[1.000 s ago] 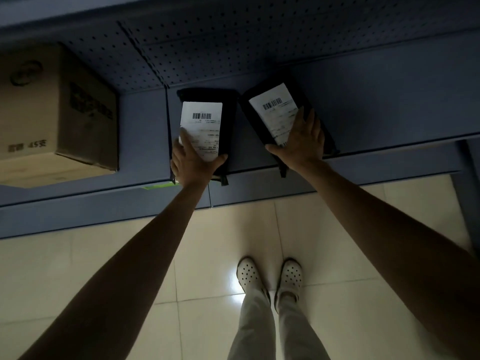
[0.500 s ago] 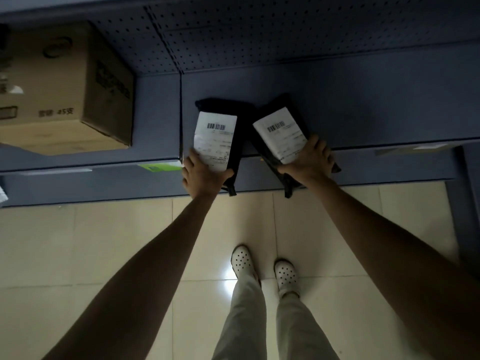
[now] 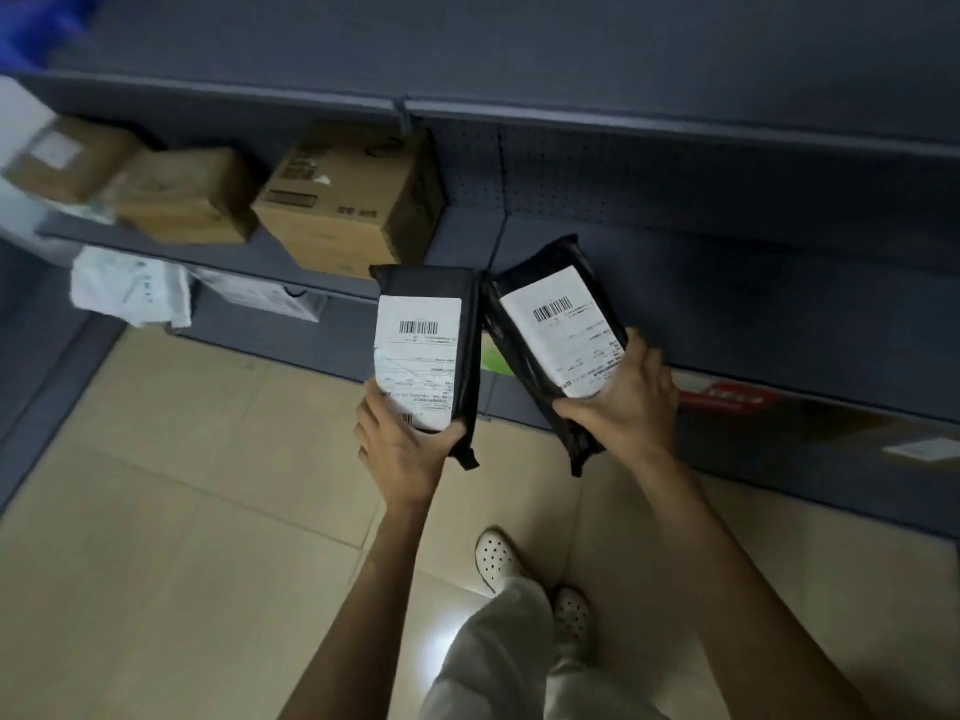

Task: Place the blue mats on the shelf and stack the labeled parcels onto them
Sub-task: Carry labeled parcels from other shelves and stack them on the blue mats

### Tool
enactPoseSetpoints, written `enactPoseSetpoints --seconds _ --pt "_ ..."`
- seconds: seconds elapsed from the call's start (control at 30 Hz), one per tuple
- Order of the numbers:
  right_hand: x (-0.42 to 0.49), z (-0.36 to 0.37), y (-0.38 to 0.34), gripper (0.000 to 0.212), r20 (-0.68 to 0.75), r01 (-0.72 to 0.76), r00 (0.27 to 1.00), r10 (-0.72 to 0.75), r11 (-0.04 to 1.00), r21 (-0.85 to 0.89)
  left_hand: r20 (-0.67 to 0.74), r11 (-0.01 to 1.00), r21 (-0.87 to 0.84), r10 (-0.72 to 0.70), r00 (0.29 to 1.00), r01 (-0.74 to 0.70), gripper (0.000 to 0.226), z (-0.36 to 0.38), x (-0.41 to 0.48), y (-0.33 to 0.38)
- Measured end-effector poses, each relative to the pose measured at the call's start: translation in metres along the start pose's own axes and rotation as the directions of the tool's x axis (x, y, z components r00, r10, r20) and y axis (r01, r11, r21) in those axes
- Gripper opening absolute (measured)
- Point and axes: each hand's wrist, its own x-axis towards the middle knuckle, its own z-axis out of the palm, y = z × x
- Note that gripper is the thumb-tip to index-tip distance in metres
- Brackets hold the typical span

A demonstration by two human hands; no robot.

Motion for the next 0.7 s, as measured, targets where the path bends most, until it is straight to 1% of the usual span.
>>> enactPoseSetpoints --seconds 0.1,0.2,0.3,0.43,0.53,0.7 --pt "-0.025 -0.018 -0.044 0.120 -0.012 0.121 0.993 -0.121 0.992 -0.020 -0.123 0.999 -0.053 -0.007 0.992 0.000 0.113 -0.054 -0.005 -0.001" --pt "-0.045 -0.029 -0.093 0.122 -0.006 0.241 0.970 -0.241 0.970 0.000 -0.259 0.995 -0.104 -0.021 0.966 -0.006 0.112 -0.109 0.000 -0.006" --pt "-0.057 -0.036 -0.152 0.121 0.000 0.400 0.916 -0.401 0.915 0.040 -0.381 0.988 -0.152 -0.054 0.923 -0.005 0.110 -0.163 0.009 -0.012" --pt "-0.071 -0.035 -0.239 0.122 -0.033 0.576 0.817 -0.575 0.814 0.076 -0.526 0.981 -0.193 -0.095 0.845 -0.010 0.110 -0.234 0.031 -0.027" --pt "-0.082 -0.019 -0.303 0.123 -0.049 0.647 0.762 -0.646 0.754 0.116 -0.611 0.978 -0.209 -0.117 0.783 -0.016 0.109 -0.283 0.057 -0.043" --pt "-0.097 0.030 -0.404 0.126 -0.066 0.710 0.700 -0.711 0.684 0.167 -0.695 0.976 -0.213 -0.126 0.708 -0.035 0.108 -0.352 0.117 -0.080"
